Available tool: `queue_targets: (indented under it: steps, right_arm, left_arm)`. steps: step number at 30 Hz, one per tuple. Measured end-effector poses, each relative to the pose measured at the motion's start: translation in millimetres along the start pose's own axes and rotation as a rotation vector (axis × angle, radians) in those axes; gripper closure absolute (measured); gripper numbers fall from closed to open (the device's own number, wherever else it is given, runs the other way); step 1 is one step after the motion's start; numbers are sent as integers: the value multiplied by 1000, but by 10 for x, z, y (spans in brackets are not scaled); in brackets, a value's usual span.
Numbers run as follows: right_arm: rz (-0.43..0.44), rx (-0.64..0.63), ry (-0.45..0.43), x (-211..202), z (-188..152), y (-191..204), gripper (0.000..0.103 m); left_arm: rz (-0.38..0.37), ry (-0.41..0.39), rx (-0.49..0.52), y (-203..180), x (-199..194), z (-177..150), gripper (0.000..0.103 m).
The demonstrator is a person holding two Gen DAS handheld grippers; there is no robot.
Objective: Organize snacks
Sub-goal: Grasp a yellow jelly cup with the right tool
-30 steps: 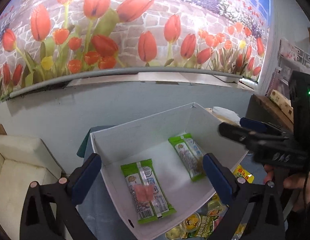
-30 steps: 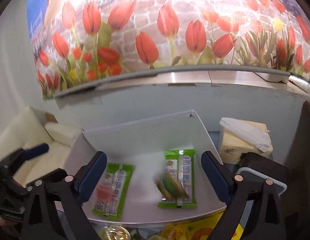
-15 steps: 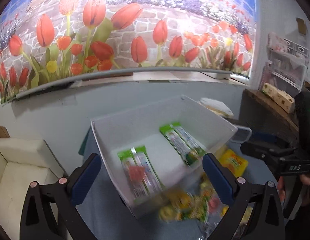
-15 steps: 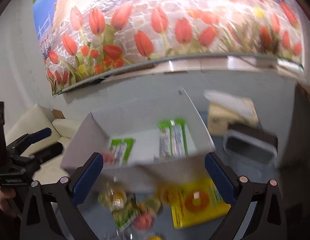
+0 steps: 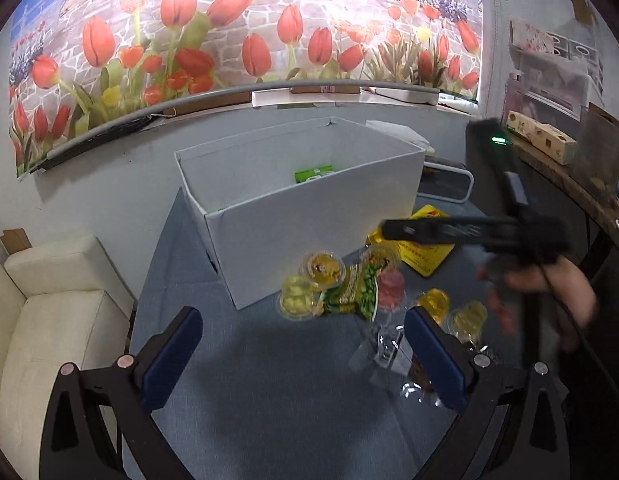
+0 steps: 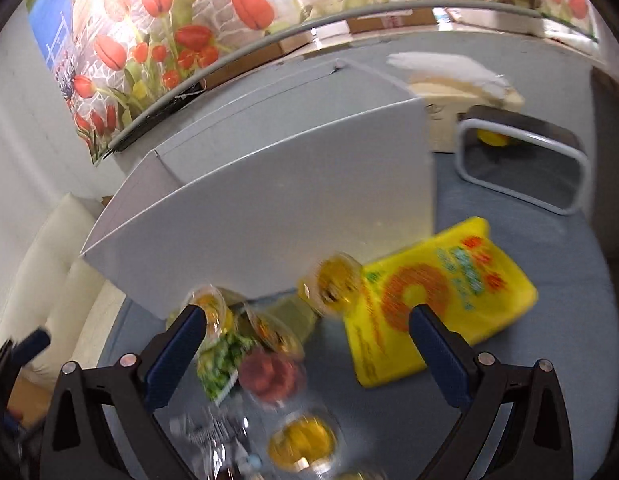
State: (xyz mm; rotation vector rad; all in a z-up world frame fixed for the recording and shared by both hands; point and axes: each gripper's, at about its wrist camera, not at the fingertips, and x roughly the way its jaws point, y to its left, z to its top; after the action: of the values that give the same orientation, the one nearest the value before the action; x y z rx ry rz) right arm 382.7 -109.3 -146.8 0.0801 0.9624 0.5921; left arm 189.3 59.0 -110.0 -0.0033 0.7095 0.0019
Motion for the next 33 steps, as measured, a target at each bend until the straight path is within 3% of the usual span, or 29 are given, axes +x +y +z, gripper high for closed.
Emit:
queue_targets:
  steps: [6, 12, 15, 23, 33]
  right_arm:
    - [-9, 18, 59, 303, 114, -70, 1]
    - [-10, -5, 112, 433, 187, -50, 25]
    - [-4, -2, 131, 483, 176, -57, 52]
    - [7, -19, 74, 221, 111, -86, 64]
    - [22, -73, 0, -311, -128, -25, 66]
  left_arm:
    - [-3, -2, -39, 95, -69, -21, 0]
    - [-11, 1, -59, 111, -38, -4, 0]
    - [-14, 4, -55, 92, -18, -4, 0]
    - [-8, 23, -68, 114, 123, -3, 0]
    - [-14, 106, -152, 219, 729, 54, 0]
